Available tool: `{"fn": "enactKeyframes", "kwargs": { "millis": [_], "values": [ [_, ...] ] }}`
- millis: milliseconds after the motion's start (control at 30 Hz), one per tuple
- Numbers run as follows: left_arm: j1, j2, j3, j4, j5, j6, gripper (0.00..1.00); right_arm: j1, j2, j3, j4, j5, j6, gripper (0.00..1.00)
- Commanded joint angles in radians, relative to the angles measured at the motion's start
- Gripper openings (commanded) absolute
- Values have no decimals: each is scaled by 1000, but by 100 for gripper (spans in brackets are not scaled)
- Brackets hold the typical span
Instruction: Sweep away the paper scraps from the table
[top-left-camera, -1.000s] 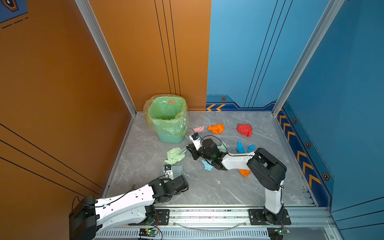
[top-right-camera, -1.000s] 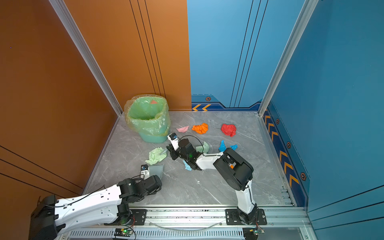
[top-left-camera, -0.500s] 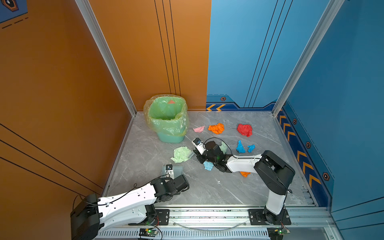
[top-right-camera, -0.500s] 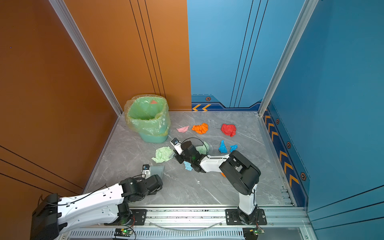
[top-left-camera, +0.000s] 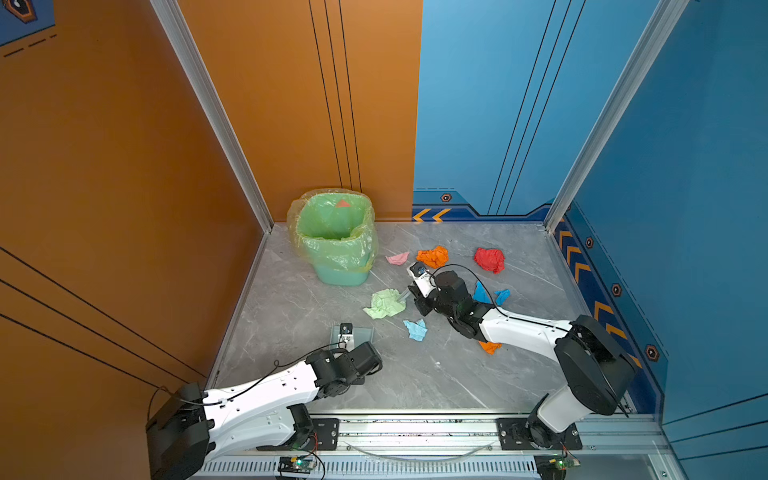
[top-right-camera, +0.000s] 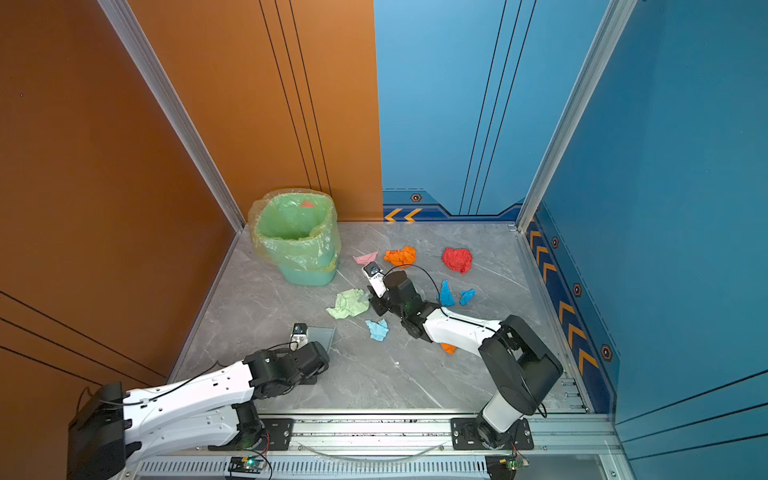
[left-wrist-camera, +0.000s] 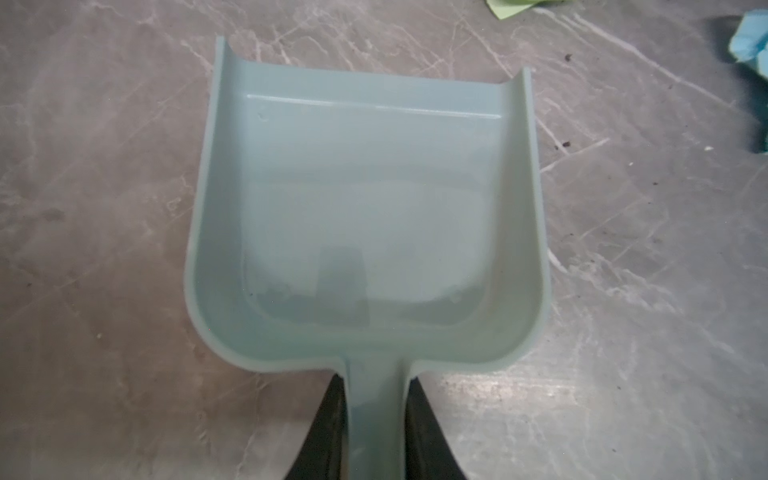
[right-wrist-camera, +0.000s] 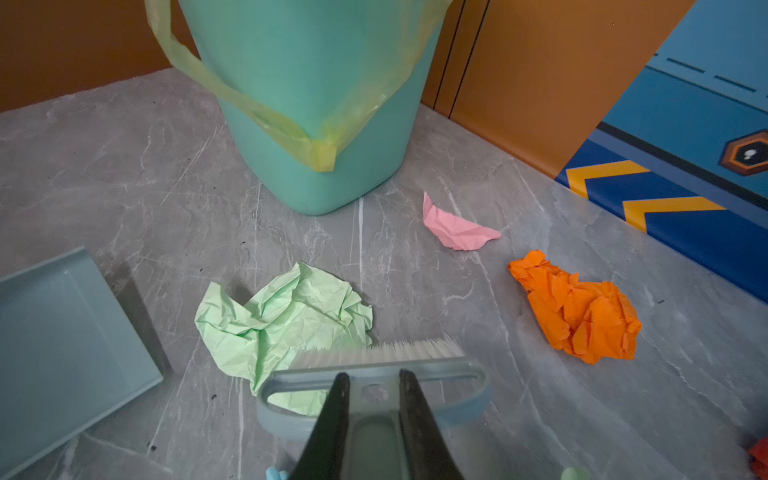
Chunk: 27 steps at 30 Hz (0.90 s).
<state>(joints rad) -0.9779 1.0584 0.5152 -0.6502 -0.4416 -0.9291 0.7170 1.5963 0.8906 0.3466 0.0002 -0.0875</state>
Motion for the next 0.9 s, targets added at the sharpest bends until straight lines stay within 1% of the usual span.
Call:
{"fn": "enactKeyframes", "kwargs": {
  "millis": [0, 33, 133, 200, 300, 433, 567, 600, 733, 867],
  "values": [
    [17, 51, 37, 72, 38, 83, 0, -10, -1, 57, -41, -41, 34, 0],
    [22, 64, 42, 84, 41, 91, 0, -37, 8, 68, -46, -41, 35, 0],
    [34, 100, 49, 132, 60, 131, 0, -48, 55, 115, -68, -49, 42, 0],
    [49, 111, 45, 158, 61, 143, 0, -53, 85, 128, -56, -86, 53, 0],
    [74, 109, 33, 190, 75, 161, 0, -52, 137, 132, -4, -128, 91, 0],
    [93, 97, 17, 232, 100, 184, 0, -33, 180, 146, 0, -132, 99, 0],
    [115, 103, 12, 238, 124, 199, 0, -24, 201, 149, -21, -129, 76, 0],
    [118, 108, 12, 238, 128, 202, 0, 3, 204, 149, -27, -127, 68, 0],
    [130, 137, 20, 241, 153, 211, 0, 23, 215, 144, -63, -134, 19, 0],
    [136, 167, 29, 250, 165, 219, 0, 28, 208, 119, -73, -177, -15, 0]
  ]
}}
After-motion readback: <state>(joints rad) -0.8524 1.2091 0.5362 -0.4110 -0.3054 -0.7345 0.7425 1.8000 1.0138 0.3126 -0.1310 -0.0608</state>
